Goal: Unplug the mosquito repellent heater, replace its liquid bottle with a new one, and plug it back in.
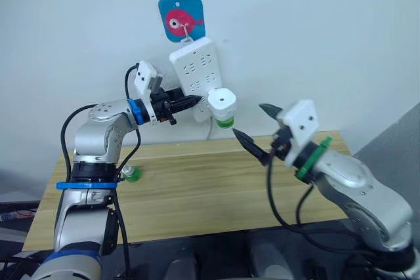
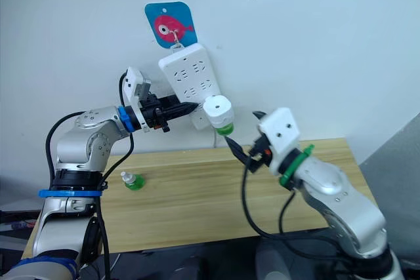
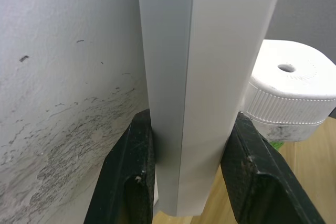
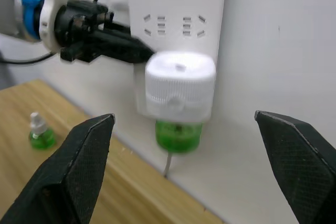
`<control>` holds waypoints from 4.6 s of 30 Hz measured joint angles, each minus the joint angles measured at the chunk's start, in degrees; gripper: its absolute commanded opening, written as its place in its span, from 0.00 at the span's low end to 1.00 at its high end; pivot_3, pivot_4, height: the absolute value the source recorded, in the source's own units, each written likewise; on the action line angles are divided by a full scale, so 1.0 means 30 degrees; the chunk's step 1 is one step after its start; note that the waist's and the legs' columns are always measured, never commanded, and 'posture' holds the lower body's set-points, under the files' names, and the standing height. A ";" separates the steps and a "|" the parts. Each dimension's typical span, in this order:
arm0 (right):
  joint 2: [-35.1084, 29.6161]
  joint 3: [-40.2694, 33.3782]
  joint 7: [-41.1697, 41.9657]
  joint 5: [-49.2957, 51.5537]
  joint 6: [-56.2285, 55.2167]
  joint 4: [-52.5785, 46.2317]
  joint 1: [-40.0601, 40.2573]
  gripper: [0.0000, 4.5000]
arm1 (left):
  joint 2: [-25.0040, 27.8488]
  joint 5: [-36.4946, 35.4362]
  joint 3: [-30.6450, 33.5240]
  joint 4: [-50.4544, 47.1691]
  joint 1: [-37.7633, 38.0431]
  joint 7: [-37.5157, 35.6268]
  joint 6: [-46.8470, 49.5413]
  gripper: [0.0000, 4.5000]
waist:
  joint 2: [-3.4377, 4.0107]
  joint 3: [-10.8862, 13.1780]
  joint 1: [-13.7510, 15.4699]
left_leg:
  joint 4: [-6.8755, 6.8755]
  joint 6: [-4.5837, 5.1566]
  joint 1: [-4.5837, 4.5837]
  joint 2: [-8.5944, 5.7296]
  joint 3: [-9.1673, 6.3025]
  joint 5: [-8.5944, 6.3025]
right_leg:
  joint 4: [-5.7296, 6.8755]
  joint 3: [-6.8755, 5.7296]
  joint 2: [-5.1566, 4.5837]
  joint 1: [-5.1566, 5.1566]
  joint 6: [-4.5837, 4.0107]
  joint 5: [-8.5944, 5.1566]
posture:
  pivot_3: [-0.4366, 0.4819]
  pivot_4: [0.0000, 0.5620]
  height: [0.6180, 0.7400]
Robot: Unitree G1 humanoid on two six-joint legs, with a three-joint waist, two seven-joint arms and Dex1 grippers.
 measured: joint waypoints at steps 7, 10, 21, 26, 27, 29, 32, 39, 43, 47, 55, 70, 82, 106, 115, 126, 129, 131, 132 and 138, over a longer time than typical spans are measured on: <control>0.2707 0.1157 -0.1570 -0.1365 0.2155 0.1994 -0.2665 1.00 | -0.0007 0.0033 -0.0016 -0.0101 0.0050 0.0060 -0.0085 0.30 | 0.0002 -0.0001 -0.0032 | 0.0000 -0.0009 -0.0019 -0.0012 -0.0003 0.0005 | 0.0004 -0.0001 -0.0018 -0.0019 -0.0005 0.0003 | 0.23 0.27 0.95; 0.3560 0.1189 -0.1932 -0.1975 0.2488 0.3007 -0.3188 1.00 | -0.0081 0.0049 -0.0030 -0.0100 0.0080 0.0117 -0.0214 0.30 | 0.0006 -0.0004 -0.0032 | 0.0000 -0.0010 -0.0023 -0.0017 -0.0008 0.0005 | 0.0005 -0.0005 -0.0020 -0.0019 -0.0008 0.0006 | 0.23 0.27 0.95; 0.5309 0.1397 -0.1829 -0.3180 0.2513 0.5958 -0.4417 1.00 | -0.0090 0.0041 -0.0020 -0.0110 0.0259 0.0263 -0.0580 0.30 | 0.0014 -0.0022 -0.0136 | 0.0004 -0.0015 -0.0022 -0.0030 -0.0011 0.0009 | 0.0025 -0.0006 -0.0036 -0.0025 -0.0010 0.0009 | 0.26 0.24 0.95; 0.5619 0.1499 -0.1487 -0.3674 0.2117 0.7033 -0.4471 1.00 | -0.0092 0.0036 0.0007 -0.0345 0.0476 0.0324 -0.0591 0.30 | 0.0019 -0.0026 -0.0208 | 0.0003 -0.0016 -0.0021 -0.0032 -0.0007 0.0009 | 0.0030 -0.0004 -0.0041 -0.0030 -0.0011 0.0009 | 0.26 0.24 0.95; 0.5627 0.1512 -0.1405 -0.3781 0.2062 0.7135 -0.4471 1.00 | -0.0092 0.0030 0.0028 -0.0365 0.0510 0.0324 -0.0591 0.30 | 0.0019 -0.0026 -0.0235 | 0.0002 -0.0016 -0.0021 -0.0031 -0.0009 0.0010 | 0.0033 -0.0006 -0.0041 -0.0033 -0.0011 0.0010 | 0.26 0.24 0.95; 0.5668 0.1582 -0.1210 -0.4004 0.1786 0.7309 -0.4476 0.92 | -0.0090 0.0027 0.0054 -0.0376 0.0543 0.0326 -0.0591 0.30 | 0.0019 -0.0026 -0.0265 | 0.0002 -0.0016 -0.0021 -0.0032 -0.0009 0.0010 | 0.0036 -0.0006 -0.0041 -0.0034 -0.0011 0.0009 | 0.26 0.24 0.95; 0.5895 0.1759 -0.1000 -0.4279 0.1469 0.7484 -0.4492 0.72 | -0.0091 0.0027 0.0056 -0.0380 0.0554 0.0347 -0.0591 0.30 | 0.0019 -0.0027 -0.0277 | 0.0003 -0.0017 -0.0021 -0.0032 -0.0010 0.0010 | 0.0040 -0.0006 -0.0041 -0.0034 -0.0011 0.0010 | 0.26 0.25 0.95; 0.5794 0.1761 -0.0370 -0.4617 0.1321 0.7511 -0.4475 0.65 | -0.0078 0.0242 -0.0025 -0.0417 0.0639 0.0480 -0.0936 0.30 | 0.0019 -0.0027 -0.0287 | 0.0007 -0.0017 -0.0022 -0.0038 -0.0014 0.0010 | 0.0062 -0.0005 -0.0047 -0.0039 -0.0011 0.0010 | 0.26 0.25 0.95; 0.5144 0.1641 -0.0127 -0.4595 0.2123 0.6248 -0.4084 0.65 | -0.0074 0.0372 -0.0226 -0.0353 0.0614 0.0657 -0.1667 0.30 | 0.0016 -0.0030 -0.0240 | 0.0000 -0.0018 -0.0043 -0.0049 -0.0039 0.0010 | 0.0046 -0.0027 -0.0105 -0.0041 -0.0011 0.0010 | 0.26 0.26 0.95; 0.4649 0.0846 0.0495 -0.3763 0.3414 0.3642 -0.2616 0.65 | -0.0056 0.0375 -0.0280 0.0082 0.0591 0.0748 -0.2061 0.30 | 0.0020 -0.0051 -0.0295 | 0.0019 -0.0015 -0.0039 -0.0057 0.0002 0.0010 | 0.0035 -0.0004 -0.0145 -0.0028 0.0026 0.0030 | 0.26 0.26 0.95; 0.5314 -0.1008 0.0224 -0.2807 0.4728 0.1874 -0.0992 0.65 | 0.0632 0.0346 -0.0152 0.0031 0.1111 0.0964 -0.2654 0.37 | 0.0038 -0.0080 -0.0429 | 0.0019 0.0038 0.0043 -0.0025 0.0004 -0.0012 | 0.0141 0.0023 -0.0034 -0.0019 0.0037 0.0036 | 0.27 0.26 0.95; 0.5424 -0.3220 0.0962 -0.1838 0.3414 0.1869 -0.0942 0.65 | 0.2875 0.1561 0.2186 -0.1348 0.6191 0.2216 -0.5402 0.99 | 0.0061 -0.0098 -0.0817 | -0.0013 0.0036 -0.0059 -0.0007 0.0018 -0.0011 | 0.0196 0.0060 -0.0025 -0.0183 0.0024 0.0030 | 0.33 0.25 0.95; 1.1037 -0.9621 -0.1445 0.4985 0.3199 0.2590 -0.0554 0.65 | 0.3077 -0.2089 0.1665 -1.0912 0.8849 0.1505 -0.2596 0.99 | 0.0102 -0.0075 0.0336 | 0.0002 0.0001 -0.0032 -0.0021 0.0034 0.0010 | 0.0275 0.0070 -0.0030 -0.0163 0.0022 0.0029 | 0.35 0.26 0.95; 0.9255 -0.8440 -1.2063 2.0164 -0.2667 0.3756 0.0400 0.65 | -0.3231 -0.0192 -0.2811 -0.6614 0.4133 0.2384 -0.6714 0.99 | 0.0143 -0.0096 -0.0845 | -0.0003 0.0001 -0.0043 -0.0005 0.0048 0.0012 | 0.0269 0.0073 0.0002 -0.0163 -0.0014 0.0011 | 0.27 0.23 0.95; 0.8006 -0.6944 -1.2399 2.0853 -0.4295 0.3781 0.0649 0.65 | -0.4309 0.0278 -0.3208 -0.5414 0.2959 0.2412 -0.7303 0.99 | 0.0141 -0.0097 -0.0863 | -0.0001 0.0001 -0.0046 -0.0005 0.0051 0.0013 | 0.0264 0.0077 0.0006 -0.0160 -0.0013 0.0010 | 0.26 0.23 0.95; 0.7139 -0.6080 -1.2470 2.1067 -0.5525 0.3782 0.1001 0.65 | -0.4859 0.0373 -0.3235 -0.4872 0.2451 0.2317 -0.7949 0.99 | 0.0142 -0.0099 -0.0872 | 0.0003 -0.0001 -0.0047 -0.0005 0.0052 0.0014 | 0.0264 0.0079 0.0007 -0.0160 -0.0013 0.0010 | 0.25 0.23 0.95; 0.6981 -0.5811 -1.2486 2.1211 -0.5789 0.3785 0.1008 0.65 | -0.5055 0.0490 -0.3336 -0.4743 0.2397 0.2348 -0.8043 0.95 | 0.0142 -0.0100 -0.0874 | 0.0003 -0.0001 -0.0047 -0.0005 0.0053 0.0014 | 0.0265 0.0079 0.0007 -0.0160 -0.0012 0.0010 | 0.25 0.23 0.95; 0.6933 -0.5659 -1.2488 2.1225 -0.5847 0.3785 0.1030 0.65 | -0.5119 0.0539 -0.3419 -0.4647 0.2380 0.2345 -0.8057 0.87 | 0.0142 -0.0100 -0.0872 | 0.0003 -0.0001 -0.0048 -0.0005 0.0051 0.0014 | 0.0266 0.0078 0.0007 -0.0160 -0.0012 0.0010 | 0.25 0.23 0.95; 0.6912 -0.5619 -1.2488 2.1228 -0.5918 0.3785 0.1051 0.65 | -0.5115 0.0565 -0.3441 -0.4525 0.2380 0.2341 -0.8068 0.79 | 0.0142 -0.0100 -0.0872 | 0.0003 -0.0001 -0.0048 -0.0006 0.0051 0.0014 | 0.0265 0.0078 0.0007 -0.0160 -0.0012 0.0010 | 0.25 0.23 0.95; 0.6779 -0.5516 -1.2477 2.1243 -0.6327 0.3815 0.1129 0.65 | -0.5181 0.0652 -0.3777 -0.4235 0.2235 0.2285 -0.8149 0.51 | 0.0141 -0.0100 -0.0873 | 0.0004 -0.0001 -0.0049 -0.0005 0.0051 0.0014 | 0.0265 0.0078 0.0006 -0.0160 -0.0012 0.0010 | 0.25 0.23 0.95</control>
